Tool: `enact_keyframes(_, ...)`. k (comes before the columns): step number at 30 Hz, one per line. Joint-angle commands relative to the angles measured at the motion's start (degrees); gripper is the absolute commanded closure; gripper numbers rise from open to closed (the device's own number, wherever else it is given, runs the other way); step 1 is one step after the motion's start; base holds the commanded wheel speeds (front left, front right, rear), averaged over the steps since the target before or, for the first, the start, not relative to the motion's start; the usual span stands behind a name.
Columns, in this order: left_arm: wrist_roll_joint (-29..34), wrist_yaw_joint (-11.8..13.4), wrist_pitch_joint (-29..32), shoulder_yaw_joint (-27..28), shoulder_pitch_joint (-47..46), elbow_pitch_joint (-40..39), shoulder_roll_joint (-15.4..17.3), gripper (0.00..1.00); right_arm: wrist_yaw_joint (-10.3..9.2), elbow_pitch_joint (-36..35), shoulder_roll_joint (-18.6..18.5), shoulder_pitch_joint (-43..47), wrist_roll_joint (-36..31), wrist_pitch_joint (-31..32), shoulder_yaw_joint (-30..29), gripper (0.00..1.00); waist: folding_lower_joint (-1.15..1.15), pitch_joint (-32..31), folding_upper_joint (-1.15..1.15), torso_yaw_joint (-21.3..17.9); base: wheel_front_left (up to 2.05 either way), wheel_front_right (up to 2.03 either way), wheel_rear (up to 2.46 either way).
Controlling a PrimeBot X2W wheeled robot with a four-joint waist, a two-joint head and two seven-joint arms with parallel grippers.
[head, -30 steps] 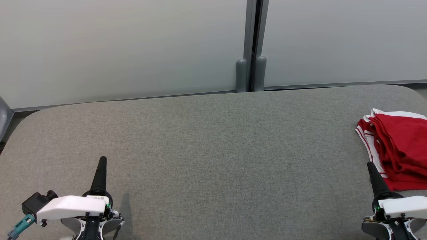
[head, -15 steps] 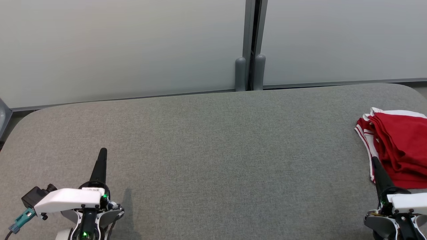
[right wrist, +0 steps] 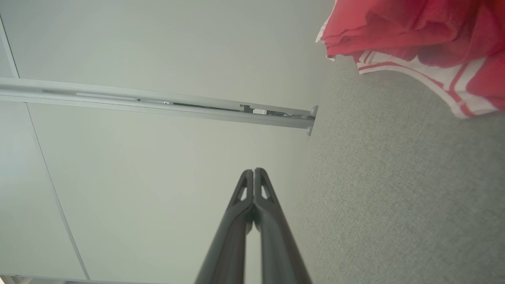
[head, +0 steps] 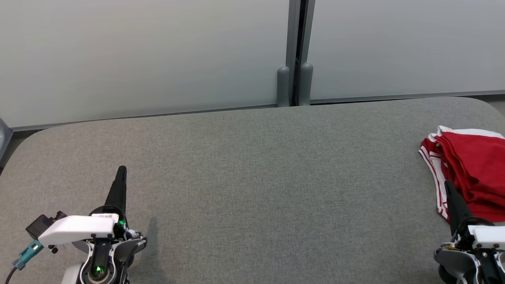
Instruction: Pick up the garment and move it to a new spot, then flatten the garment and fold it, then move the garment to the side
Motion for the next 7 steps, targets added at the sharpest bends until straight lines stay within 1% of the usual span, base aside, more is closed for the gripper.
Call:
enact_keyframes(1, -1.05, -0.32, 0.25, -0.04, -1.26, 0.04, 0.35, 1.00, 0.04, -0.43, -0.54, -0.89, 1.26, 0.32, -0.22, 1.00, 0.00, 0.03, 0.00, -0.02, 0.00, 0.00, 0.00)
enact_keyframes(7, -3.25, -0.54, 0.85, -0.05, -1.84, 0.28, 0.37, 1.00, 0.04, -0.41, -0.58, -1.14, 3.52, 0.71, -0.67, 1.00, 0.00, 0.14, 0.00, -0.10, 0.00, 0.00, 0.00)
